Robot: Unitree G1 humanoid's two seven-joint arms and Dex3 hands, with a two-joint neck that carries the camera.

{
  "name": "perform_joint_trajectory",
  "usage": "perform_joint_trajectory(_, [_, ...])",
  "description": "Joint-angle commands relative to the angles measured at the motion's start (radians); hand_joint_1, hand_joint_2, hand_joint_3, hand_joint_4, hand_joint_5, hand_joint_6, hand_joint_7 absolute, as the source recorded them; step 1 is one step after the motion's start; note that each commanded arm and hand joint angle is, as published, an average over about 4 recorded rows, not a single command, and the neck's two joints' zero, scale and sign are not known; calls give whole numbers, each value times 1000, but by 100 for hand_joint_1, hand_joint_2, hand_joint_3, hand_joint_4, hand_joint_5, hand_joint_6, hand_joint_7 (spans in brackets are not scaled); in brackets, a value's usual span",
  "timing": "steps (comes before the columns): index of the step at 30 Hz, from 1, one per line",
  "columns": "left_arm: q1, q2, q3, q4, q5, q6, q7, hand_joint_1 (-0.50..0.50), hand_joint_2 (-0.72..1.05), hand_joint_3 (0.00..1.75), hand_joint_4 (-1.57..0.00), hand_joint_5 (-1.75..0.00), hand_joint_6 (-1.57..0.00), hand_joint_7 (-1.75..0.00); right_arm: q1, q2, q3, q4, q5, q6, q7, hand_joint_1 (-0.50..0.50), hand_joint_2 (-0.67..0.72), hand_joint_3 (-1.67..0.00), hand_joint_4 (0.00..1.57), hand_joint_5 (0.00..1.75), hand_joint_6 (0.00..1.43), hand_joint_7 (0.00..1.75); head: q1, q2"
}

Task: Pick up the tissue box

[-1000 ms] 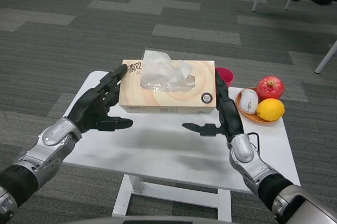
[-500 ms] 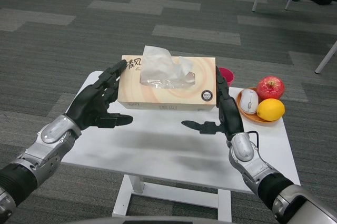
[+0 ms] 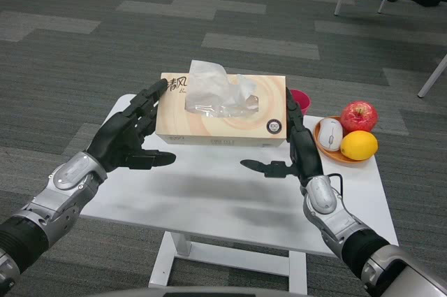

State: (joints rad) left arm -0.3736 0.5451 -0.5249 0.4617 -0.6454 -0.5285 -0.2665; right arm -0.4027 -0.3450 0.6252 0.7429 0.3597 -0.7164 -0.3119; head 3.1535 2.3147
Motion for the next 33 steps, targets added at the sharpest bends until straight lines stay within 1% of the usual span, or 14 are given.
perform_joint_trajectory(1, [-22, -40, -40, -66, 26, -11, -54, 50, 96, 9, 0, 0, 0, 0, -13, 38, 39, -48, -34, -28, 45, -21, -41, -40, 20, 27, 0, 7, 0, 0])
perform_joint_trajectory(4, [-22, -39, -41, -66, 26, -6, -55, 50, 96, 9, 0, 0, 0, -2, -13, 38, 39, -48, -34, -28, 45, -21, -41, -40, 20, 27, 0, 7, 0, 0])
perform_joint_trajectory(5, [-22, -38, -42, -66, 26, -5, -56, 50, 96, 9, 0, 0, 0, -2, -13, 38, 39, -48, -34, -28, 45, -21, -41, -40, 20, 29, 0, 7, 1, -1])
perform_joint_trajectory(18, [-22, -36, -42, -66, 26, -1, -56, 50, 96, 9, 0, 0, 0, 0, -13, 38, 39, -48, -34, -28, 45, -21, -41, -40, 20, 29, 0, 7, 3, 1])
perform_joint_trajectory(20, [-22, -36, -42, -66, 26, -1, -56, 50, 96, 9, 0, 0, 0, -3, -13, 38, 39, -48, -34, -28, 45, -21, -41, -40, 20, 29, 0, 7, 4, 2])
perform_joint_trajectory(22, [-22, -37, -41, -66, 26, -1, -56, 50, 96, 9, 0, 0, 0, -3, -13, 38, 39, -48, -34, -28, 45, -21, -41, -40, 20, 29, 0, 7, 3, 1])
perform_joint_trajectory(24, [-22, -37, -41, -66, 27, -1, -56, 50, 96, 9, 0, 0, 0, 0, -13, 38, 39, -49, -34, -28, 45, -21, -41, -40, 20, 29, 0, 7, 3, 1])
perform_joint_trajectory(33, [-22, -36, -40, -66, 28, -1, -56, 50, 96, 9, 0, 0, 0, 0, -13, 38, 38, -50, -34, -28, 45, -21, -41, -40, 20, 29, 0, 7, 2, 2])
